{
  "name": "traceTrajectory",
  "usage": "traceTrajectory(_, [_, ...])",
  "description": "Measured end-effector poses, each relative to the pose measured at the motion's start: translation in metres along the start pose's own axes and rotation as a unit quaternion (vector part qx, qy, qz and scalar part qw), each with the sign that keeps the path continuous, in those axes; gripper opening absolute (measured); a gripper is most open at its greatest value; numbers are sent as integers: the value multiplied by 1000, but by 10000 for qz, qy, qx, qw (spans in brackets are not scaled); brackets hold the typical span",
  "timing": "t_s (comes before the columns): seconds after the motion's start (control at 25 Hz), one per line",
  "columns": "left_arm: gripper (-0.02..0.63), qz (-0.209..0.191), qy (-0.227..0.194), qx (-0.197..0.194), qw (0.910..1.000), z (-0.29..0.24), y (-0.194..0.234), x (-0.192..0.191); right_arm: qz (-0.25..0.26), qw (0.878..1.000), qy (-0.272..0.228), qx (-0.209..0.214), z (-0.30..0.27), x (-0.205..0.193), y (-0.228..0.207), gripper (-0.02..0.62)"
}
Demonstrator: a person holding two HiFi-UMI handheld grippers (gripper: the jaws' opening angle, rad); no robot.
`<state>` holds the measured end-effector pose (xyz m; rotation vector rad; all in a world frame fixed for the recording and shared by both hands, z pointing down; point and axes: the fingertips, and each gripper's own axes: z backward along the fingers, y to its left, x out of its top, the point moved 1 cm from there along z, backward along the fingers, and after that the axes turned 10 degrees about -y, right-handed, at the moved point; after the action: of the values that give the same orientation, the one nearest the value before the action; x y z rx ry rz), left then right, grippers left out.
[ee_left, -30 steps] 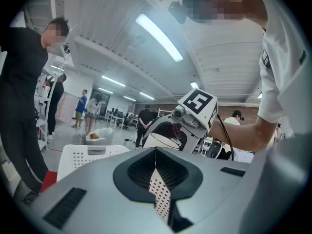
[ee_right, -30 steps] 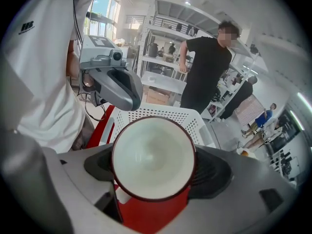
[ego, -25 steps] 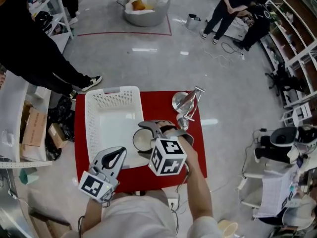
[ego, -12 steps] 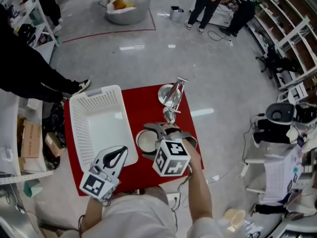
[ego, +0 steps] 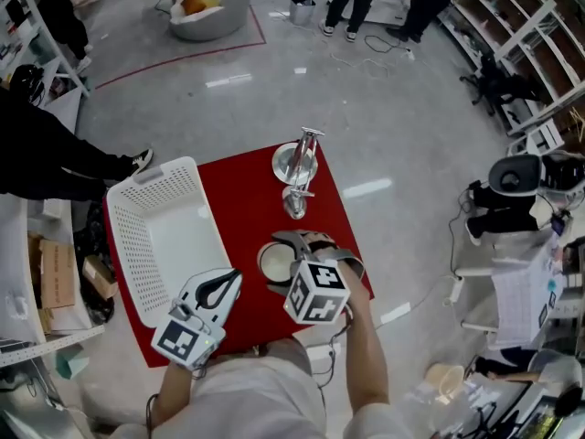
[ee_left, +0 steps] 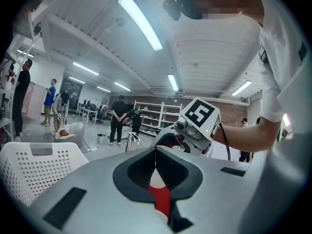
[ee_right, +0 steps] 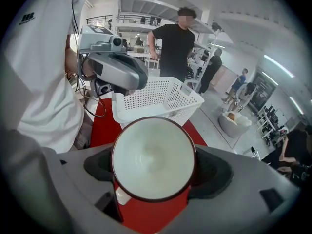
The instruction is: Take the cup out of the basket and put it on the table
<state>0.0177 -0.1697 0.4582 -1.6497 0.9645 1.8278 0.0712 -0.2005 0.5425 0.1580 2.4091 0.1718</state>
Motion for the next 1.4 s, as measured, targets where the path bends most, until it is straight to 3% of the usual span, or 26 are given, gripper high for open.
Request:
traceTrajectory(0.52, [11,-9,179,-349,9992,-29,-15,-12,-658,9973,93,-298,-12,-54,9,417])
traceTrajectory(1.4, [11,6,436,-586,9973,-48,-26,-29,-1338,9892,504,-310,-70,-137,27,417])
